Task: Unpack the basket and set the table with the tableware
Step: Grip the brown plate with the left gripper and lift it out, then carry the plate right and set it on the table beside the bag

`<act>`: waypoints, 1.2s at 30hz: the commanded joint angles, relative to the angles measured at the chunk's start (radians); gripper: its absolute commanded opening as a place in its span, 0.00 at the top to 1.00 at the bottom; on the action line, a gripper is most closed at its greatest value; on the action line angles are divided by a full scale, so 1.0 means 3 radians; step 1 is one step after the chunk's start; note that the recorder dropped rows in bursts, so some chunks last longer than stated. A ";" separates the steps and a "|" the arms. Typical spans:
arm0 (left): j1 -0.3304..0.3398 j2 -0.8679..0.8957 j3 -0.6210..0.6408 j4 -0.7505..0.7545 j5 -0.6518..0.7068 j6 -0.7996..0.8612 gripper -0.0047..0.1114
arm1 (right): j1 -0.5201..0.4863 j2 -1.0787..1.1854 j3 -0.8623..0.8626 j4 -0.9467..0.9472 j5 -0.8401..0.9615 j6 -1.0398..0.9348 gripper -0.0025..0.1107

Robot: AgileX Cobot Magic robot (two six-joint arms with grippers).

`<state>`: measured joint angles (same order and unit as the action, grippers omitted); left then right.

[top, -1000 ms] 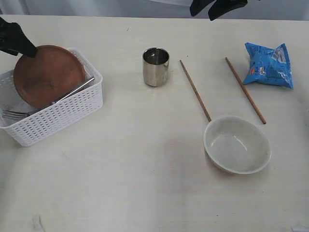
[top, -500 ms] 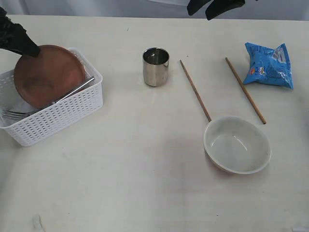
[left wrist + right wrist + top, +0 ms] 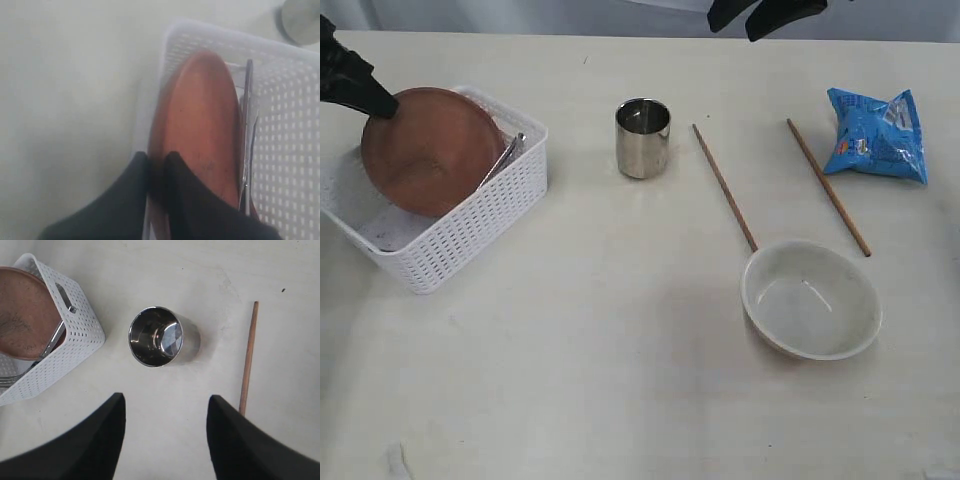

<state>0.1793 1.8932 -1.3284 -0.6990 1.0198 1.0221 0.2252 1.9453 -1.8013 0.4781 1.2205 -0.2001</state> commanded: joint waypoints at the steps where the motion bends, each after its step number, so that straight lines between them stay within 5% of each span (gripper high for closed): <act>1: -0.0007 -0.0111 0.0015 -0.0058 -0.0025 0.0015 0.96 | 0.0001 -0.0028 -0.0001 0.0025 0.0002 -0.0034 0.56; 18: -0.0007 -0.0656 0.0015 -0.0086 -0.0540 -0.0158 0.96 | 0.0001 -0.0028 -0.0001 0.0031 0.0002 -0.0047 0.56; 24: -0.0035 -0.0766 0.0015 -0.0806 -0.0453 -0.0218 0.96 | -0.0017 -0.0108 -0.0001 0.0011 0.0002 -0.0049 0.56; 30: -0.0444 -0.0797 0.0015 -0.1252 -0.0524 -0.0172 0.96 | -0.0046 -0.0306 -0.0001 -0.0259 0.0002 -0.0021 0.56; 36: -0.1375 -0.0694 -0.0020 -0.1285 -0.1210 -0.0522 0.96 | -0.0046 -0.0442 -0.0001 -0.0854 0.0002 0.0495 0.56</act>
<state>-0.1169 1.6700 -1.3284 -1.0486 0.7588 0.9182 0.2193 1.8342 -1.8000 0.3194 1.2210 -0.1270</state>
